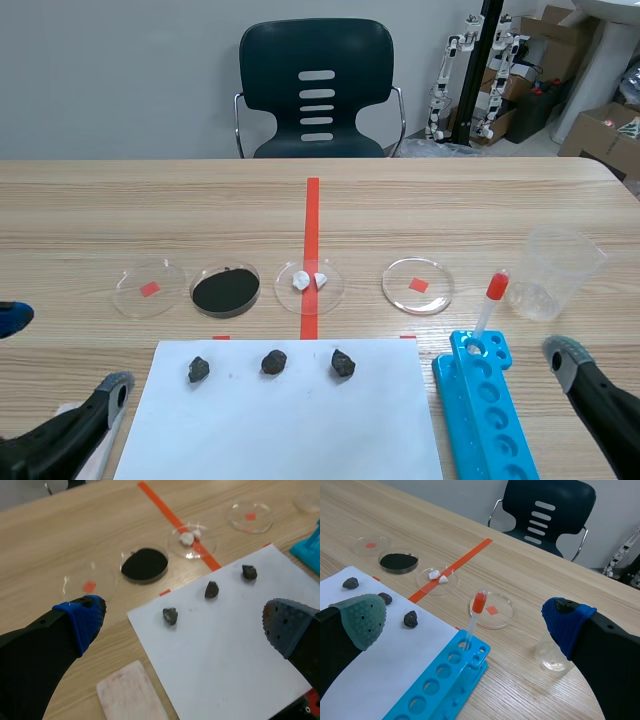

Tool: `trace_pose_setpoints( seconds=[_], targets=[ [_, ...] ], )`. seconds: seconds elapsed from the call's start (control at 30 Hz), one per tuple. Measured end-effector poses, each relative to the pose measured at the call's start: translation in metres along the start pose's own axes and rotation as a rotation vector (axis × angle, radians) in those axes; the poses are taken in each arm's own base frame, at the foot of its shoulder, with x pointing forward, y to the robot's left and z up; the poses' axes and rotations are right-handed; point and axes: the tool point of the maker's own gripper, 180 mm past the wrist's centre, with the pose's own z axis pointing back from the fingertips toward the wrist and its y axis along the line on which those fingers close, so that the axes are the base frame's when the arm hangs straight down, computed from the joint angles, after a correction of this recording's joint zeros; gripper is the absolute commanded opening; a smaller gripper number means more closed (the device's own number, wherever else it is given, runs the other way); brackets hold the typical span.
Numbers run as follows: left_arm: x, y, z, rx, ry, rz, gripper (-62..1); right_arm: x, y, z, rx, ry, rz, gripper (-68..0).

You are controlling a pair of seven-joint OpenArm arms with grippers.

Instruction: Pick up the left mineral with the left hand

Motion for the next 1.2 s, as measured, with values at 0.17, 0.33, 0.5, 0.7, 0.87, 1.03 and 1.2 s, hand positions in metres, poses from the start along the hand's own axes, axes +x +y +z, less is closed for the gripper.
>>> trace_pose_setpoints(
  seconds=[0.17,0.33,0.5,0.7,0.87,1.03,1.2],
  targets=[
    [-0.018,0.013,-0.013,0.023,0.155,0.038,1.4,0.0,0.0,0.0,0.0,0.001,0.0,0.4],
    [-0.022,0.03,-0.024,0.081,0.231,0.138,1.4,0.0,0.0,0.0,0.0,0.001,0.0,0.4],
    [-0.033,0.039,-0.033,0.147,0.346,0.261,1.4,-0.001,0.0,0.0,0.0,0.003,0.0,0.4],
    [-0.043,0.038,-0.044,0.215,0.462,0.375,1.4,-0.001,0.0,0.0,0.0,0.003,0.0,0.4],
    [-0.047,0.034,-0.053,0.282,0.529,0.451,1.4,-0.001,0.0,0.0,0.0,0.003,0.0,0.4],
    [-0.043,0.032,-0.064,0.319,0.562,0.408,1.4,-0.001,0.0,0.0,0.0,0.003,0.0,0.4],
    [-0.035,0.03,-0.074,0.377,0.557,0.417,1.4,-0.001,0.0,0.0,0.0,0.003,0.0,0.4]
  ],
)
